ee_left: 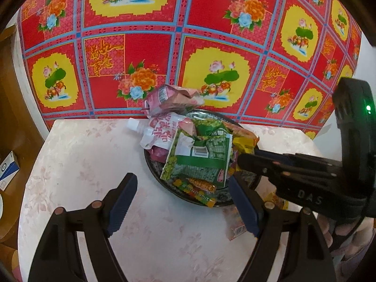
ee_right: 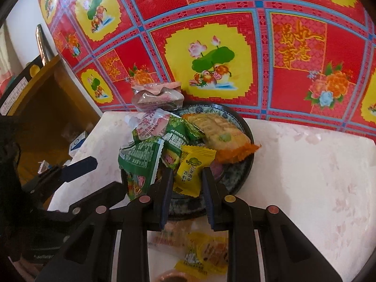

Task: Organize snacks
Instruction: 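Place the yellow snack packet onto the plate and open the right gripper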

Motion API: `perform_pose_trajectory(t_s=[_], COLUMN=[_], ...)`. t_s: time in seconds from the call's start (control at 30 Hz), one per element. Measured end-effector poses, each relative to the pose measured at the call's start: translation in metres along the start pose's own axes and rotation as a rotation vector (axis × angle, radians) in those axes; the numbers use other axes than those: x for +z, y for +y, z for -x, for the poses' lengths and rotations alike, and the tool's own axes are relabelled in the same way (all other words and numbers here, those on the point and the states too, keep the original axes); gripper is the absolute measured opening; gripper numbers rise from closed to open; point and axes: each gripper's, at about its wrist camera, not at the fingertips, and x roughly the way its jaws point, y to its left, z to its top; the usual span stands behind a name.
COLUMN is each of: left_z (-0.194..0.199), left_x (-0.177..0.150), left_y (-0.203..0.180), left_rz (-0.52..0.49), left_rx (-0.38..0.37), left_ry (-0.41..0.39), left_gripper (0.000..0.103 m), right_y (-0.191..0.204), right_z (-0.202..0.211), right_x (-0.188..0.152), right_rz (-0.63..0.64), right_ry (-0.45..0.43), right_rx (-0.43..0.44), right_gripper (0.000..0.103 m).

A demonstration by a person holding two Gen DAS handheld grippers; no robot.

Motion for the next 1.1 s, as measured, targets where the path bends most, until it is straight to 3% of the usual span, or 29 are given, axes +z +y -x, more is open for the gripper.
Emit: perform_pose_trajectory(t_s=[0.23, 0.33, 1.1], left_z=[-0.001, -0.001, 0.015], left_x=[-0.001, -0.003, -0.02], left_y=[0.002, 0.002, 0.001], left_rz=[0.004, 0.01, 0.005], left_rx=[0.004, 0.001, 0.009], left_ry=[0.014, 0.015, 0.033], left_gripper=[0.083, 0.083, 0.083], right_y=[0.003, 0.005, 0.008], right_z=[-0.004, 0.001, 0.048], right_x=[0.005, 0.005, -0.018], right_rz=[0.012, 0.01, -0.024], right_ry=[-0.005, -0.015, -0.059], right_rx=[0.002, 0.016, 0.022], right_gripper=[0.026, 0.032, 0.033])
